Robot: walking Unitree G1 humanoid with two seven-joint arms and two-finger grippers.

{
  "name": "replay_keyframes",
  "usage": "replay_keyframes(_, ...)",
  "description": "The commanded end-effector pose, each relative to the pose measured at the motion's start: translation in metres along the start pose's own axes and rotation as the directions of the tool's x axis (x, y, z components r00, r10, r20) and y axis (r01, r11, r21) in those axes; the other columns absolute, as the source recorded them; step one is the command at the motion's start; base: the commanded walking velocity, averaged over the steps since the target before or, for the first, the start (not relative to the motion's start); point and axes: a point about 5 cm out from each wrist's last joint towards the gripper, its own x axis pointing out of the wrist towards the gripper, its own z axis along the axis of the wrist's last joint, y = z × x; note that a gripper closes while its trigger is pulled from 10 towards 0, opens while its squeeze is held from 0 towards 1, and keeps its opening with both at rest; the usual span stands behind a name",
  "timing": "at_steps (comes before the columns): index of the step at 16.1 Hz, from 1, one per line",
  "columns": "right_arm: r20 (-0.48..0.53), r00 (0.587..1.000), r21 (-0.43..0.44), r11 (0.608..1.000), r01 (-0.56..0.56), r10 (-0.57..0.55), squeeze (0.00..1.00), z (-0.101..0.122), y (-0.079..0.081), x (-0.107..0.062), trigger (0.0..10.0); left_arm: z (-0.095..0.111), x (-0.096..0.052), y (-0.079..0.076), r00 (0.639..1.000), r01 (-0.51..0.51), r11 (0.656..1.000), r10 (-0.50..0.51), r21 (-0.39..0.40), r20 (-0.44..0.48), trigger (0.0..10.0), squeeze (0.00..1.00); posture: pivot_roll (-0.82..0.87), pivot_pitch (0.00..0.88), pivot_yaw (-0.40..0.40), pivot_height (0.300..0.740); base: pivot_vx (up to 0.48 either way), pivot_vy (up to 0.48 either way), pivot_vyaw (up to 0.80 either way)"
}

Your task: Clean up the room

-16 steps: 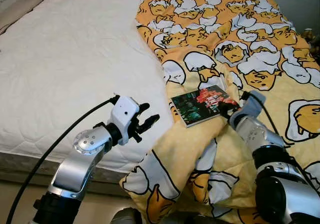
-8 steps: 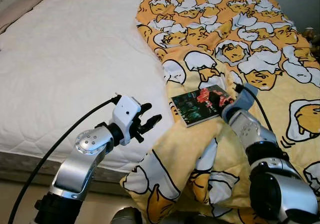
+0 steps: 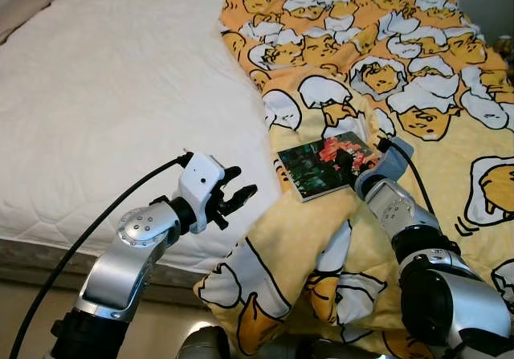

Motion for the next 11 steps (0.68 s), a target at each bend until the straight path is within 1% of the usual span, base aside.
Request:
replay_keyframes(1, -0.001, 1.000, 0.019, 1.000, 0.019, -0.019, 0.00, 0.000, -0.005, 0.000, 10.0, 0.002, -0.003, 0.000, 1.000, 0.007, 1.000, -0.007, 0.007, 0.001, 10.0, 0.00, 0.15, 0.155, 0.027, 0.740, 0.000, 0.000, 0.00)
replay_keyframes(6, 0.060, 0.998, 0.056, 0.998, -0.019, 0.015, 0.00, 0.016, -0.003, -0.003, 10.0, 0.004, -0.004, 0.001, 1.000, 0.005, 1.000, -0.005, 0.007, 0.001, 10.0, 0.00, 0.15, 0.154, 0.026, 0.740, 0.000, 0.000, 0.00)
replay_keyframes(9, 0.052, 0.998, 0.052, 0.998, -0.031, 0.028, 0.00, 0.011, -0.004, -0.005, 10.0, 0.003, -0.004, -0.002, 1.000, 0.015, 1.000, -0.015, 0.007, -0.003, 10.0, 0.00, 0.14, 0.151, 0.030, 0.740, 0.000, 0.000, 0.00)
replay_keyframes(11, 0.034, 0.999, 0.056, 0.998, -0.015, 0.013, 0.00, 0.005, -0.008, -0.006, 10.0, 0.004, -0.003, -0.002, 1.000, 0.021, 1.000, -0.021, 0.009, -0.005, 10.0, 0.00, 0.14, 0.152, 0.032, 0.740, 0.000, 0.000, 0.00)
